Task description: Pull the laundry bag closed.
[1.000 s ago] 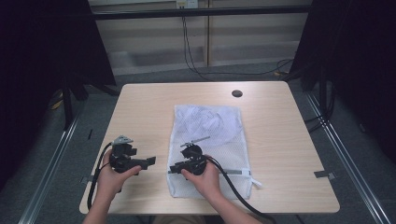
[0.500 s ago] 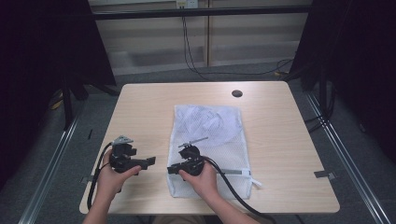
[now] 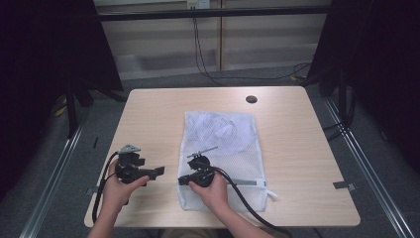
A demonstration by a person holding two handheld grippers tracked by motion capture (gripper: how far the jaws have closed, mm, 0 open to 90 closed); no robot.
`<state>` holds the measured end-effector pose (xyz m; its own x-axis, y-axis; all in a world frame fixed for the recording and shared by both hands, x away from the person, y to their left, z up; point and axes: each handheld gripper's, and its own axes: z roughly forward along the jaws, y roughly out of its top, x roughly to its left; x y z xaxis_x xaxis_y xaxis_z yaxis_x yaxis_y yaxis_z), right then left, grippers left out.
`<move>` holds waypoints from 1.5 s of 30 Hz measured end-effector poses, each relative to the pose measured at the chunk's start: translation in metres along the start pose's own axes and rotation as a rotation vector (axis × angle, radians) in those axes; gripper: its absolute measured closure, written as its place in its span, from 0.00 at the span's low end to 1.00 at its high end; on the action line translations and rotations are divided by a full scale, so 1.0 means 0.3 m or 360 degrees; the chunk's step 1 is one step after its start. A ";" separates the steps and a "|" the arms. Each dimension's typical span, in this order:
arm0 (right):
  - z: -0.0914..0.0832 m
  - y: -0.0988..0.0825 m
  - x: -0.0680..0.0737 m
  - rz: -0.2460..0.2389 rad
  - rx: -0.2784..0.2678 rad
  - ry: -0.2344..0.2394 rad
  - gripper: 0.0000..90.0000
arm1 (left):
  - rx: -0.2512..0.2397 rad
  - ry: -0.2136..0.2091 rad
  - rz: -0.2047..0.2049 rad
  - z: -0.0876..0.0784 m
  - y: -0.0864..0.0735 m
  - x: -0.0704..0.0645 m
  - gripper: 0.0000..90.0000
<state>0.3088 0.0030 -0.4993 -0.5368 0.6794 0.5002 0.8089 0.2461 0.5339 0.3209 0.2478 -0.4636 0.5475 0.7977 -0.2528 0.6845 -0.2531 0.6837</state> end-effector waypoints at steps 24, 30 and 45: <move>-0.107 0.020 -0.021 0.0071 -0.0109 0.0108 0.97 | 0.0041 -0.0259 -0.0019 0.037 -0.005 -0.061 0.15; -0.121 0.022 -0.022 0.0065 -0.0133 0.0111 0.97 | 0.0048 -0.0314 0.0000 0.049 -0.008 -0.079 0.20; -0.140 0.029 -0.025 0.0080 -0.0170 0.0117 0.97 | 0.0135 -0.0414 -0.0006 0.082 -0.015 -0.117 0.23</move>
<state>0.3098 -0.0291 -0.4698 -0.5155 0.6354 0.5749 0.8073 0.1353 0.5744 0.3104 0.2074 -0.4748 0.6424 0.6343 -0.4301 0.7187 -0.3038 0.6254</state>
